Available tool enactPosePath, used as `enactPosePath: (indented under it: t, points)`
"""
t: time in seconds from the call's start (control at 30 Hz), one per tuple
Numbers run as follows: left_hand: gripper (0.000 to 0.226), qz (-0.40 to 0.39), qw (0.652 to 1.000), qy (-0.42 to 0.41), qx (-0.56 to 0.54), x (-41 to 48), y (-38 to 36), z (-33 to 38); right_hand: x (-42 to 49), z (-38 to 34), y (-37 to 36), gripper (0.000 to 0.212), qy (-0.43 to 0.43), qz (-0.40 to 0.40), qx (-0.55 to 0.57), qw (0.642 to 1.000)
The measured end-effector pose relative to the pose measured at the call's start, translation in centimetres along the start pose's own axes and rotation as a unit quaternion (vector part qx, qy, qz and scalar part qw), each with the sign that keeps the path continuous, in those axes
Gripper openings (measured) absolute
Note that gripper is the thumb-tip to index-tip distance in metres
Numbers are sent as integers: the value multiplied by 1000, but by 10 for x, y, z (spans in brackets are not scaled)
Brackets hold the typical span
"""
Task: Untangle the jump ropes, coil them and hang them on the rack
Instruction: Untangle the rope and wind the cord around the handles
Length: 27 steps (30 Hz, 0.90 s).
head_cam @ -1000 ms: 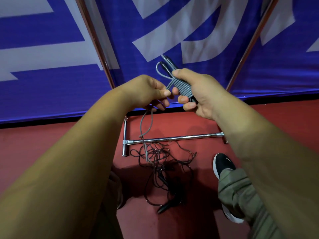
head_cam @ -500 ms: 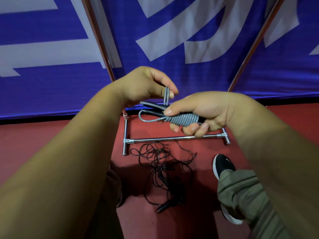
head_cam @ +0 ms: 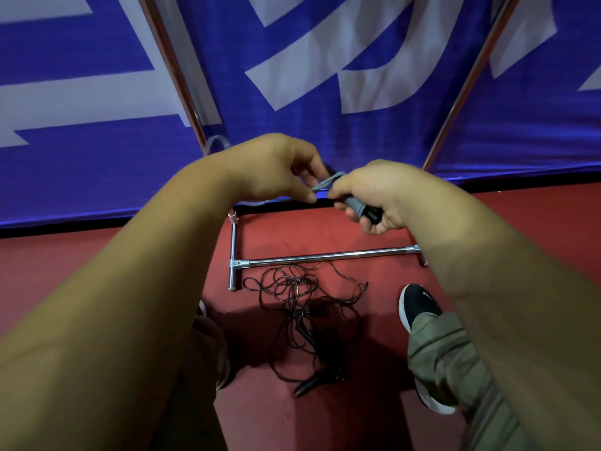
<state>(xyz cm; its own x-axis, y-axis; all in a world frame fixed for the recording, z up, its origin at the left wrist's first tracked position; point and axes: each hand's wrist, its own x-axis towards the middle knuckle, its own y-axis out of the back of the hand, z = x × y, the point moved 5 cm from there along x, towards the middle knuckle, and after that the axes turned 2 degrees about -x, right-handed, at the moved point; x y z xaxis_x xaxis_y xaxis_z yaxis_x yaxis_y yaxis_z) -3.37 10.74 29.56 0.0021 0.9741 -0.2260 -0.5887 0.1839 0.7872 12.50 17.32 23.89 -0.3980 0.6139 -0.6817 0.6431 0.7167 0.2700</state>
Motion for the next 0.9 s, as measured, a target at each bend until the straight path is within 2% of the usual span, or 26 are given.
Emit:
enactPosePath:
  t: [0.07,0.17,0.3,0.37,0.47,0.53,0.63,0.77,0.83,0.9]
  points:
    - [25,10,999,35,-1,1,-2,-4,0,-5,3,6,25,19,36,999]
    - [25,19,993,83,-79,1,-7,-11,-4,-13,2,8,60,5,82,995]
    - [28,17,975,132,-177,-2,-12,-14,-6,-16,-2,34,74,-13,132,988]
    - [34,29,965,146,-216,-2,-11,-17,-5,-16,-2,39,85,-6,147,985]
    - [35,50,962,131,-234,-2,-8,-17,-6,-18,-1,39,100,10,155,983]
    - [34,47,949,99,-295,-1,-7,-13,-6,-18,1,39,102,19,166,981]
    - [36,26,891,90,-444,2,-10,-9,-6,-18,3,41,104,39,175,978]
    - [34,1,845,94,-526,3,-9,-2,-7,-19,4,45,107,36,188,976]
    - [29,-10,844,75,-531,4,-7,-2,-7,-21,5,49,105,26,202,973]
    - [29,-5,867,47,-495,6,-6,-4,-8,-22,7,47,96,4,220,971]
